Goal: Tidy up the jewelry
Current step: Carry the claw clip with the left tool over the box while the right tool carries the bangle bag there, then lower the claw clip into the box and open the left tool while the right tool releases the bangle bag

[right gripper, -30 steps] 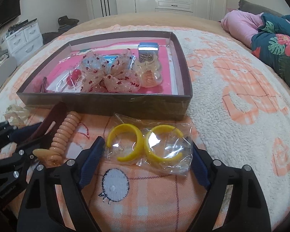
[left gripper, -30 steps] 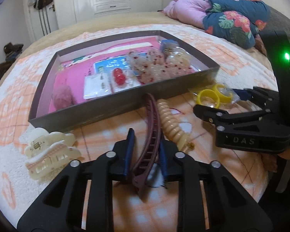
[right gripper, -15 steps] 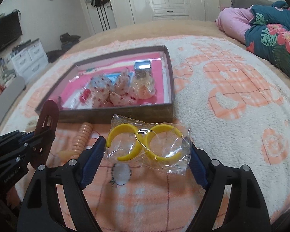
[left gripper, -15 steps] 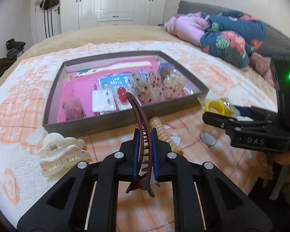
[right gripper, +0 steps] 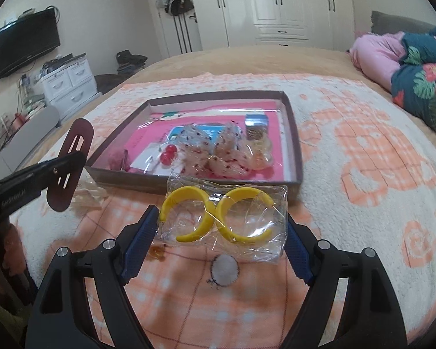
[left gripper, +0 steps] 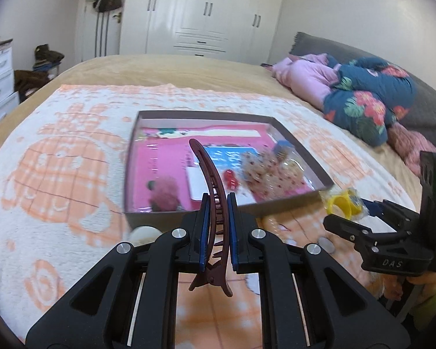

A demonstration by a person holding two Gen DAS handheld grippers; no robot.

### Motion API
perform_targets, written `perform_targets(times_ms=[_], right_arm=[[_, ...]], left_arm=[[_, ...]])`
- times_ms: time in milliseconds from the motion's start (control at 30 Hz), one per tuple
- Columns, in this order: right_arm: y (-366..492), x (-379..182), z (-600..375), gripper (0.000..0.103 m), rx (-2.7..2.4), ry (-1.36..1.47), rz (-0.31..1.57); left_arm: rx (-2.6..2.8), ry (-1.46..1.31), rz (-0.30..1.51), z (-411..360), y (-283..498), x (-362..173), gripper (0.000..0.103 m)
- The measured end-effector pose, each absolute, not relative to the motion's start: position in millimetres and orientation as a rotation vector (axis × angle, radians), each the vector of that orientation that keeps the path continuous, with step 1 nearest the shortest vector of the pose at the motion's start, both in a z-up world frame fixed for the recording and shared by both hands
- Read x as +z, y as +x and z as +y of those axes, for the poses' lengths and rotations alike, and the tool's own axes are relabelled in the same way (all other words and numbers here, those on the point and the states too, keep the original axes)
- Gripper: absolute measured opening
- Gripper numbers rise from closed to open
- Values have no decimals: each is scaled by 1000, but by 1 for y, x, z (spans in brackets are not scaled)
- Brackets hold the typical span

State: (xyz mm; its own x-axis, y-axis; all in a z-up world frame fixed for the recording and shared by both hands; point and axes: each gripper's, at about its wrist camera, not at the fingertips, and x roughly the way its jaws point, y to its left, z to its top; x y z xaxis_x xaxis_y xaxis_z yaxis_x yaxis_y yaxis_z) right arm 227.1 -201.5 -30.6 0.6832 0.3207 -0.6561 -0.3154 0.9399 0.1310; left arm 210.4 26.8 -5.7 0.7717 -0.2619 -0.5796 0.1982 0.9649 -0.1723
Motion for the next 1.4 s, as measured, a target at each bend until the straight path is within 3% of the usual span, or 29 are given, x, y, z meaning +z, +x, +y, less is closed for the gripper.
perform_targets(times_ms=[533, 1400], right_arm=[[265, -12, -165, 78, 397, -65, 690], [319, -16, -161, 78, 356, -72, 690]], left_arm=[[-152, -103, 634, 58, 244, 3, 6], [-155, -52, 679, 47, 313, -8, 6]])
